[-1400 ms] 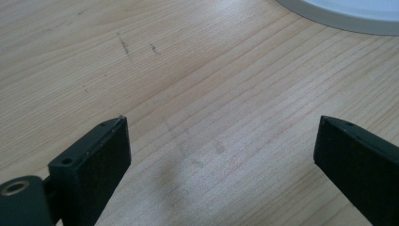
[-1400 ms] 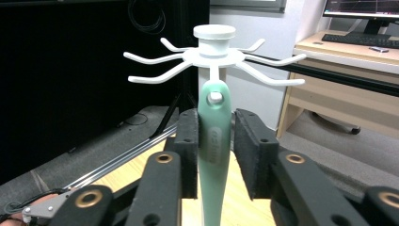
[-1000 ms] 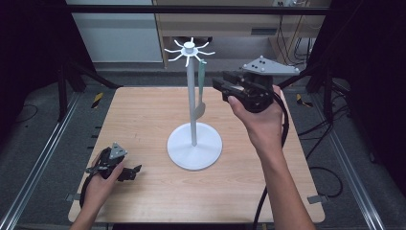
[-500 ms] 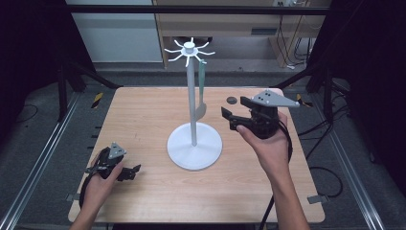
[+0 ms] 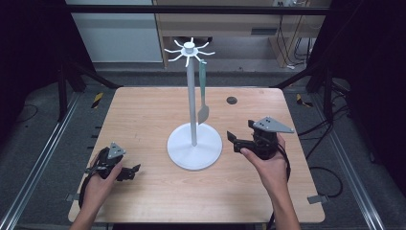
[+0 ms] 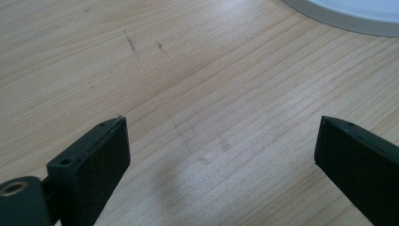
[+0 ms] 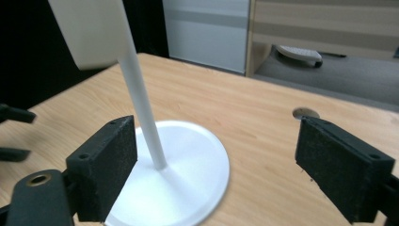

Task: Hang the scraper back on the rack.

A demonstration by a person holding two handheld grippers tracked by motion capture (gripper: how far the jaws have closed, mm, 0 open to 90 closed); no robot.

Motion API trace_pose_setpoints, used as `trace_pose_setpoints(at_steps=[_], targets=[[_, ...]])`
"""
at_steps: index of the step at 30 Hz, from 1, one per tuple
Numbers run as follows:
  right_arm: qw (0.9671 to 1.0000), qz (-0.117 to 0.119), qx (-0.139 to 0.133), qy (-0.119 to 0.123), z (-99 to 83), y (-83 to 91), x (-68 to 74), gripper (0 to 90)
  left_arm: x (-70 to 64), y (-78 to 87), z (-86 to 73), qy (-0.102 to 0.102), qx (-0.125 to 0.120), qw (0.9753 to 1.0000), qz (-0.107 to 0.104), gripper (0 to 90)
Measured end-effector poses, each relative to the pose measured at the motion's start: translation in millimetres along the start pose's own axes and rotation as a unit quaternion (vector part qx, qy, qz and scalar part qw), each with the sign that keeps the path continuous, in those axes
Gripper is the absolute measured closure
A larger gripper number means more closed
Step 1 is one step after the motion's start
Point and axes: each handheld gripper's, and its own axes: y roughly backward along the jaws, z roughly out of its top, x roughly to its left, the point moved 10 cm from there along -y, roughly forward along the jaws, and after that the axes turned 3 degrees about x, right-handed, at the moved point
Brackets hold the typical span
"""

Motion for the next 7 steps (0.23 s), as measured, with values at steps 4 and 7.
trace_pose_setpoints(at_steps=[4,7], targets=[[0.9998,-0.003,0.014,-0.014,-23.4,-5.7,-6.3,10.2,0.6,0.7,0.2,0.002,-0.001,1.0000,-0.001,3.7],[0.9996,-0.001,0.016,-0.023,-37.7,-10.0,-9.9,9.2,1.0,0.7,0.5,0.002,-0.003,1.0000,0.000,3.7]])
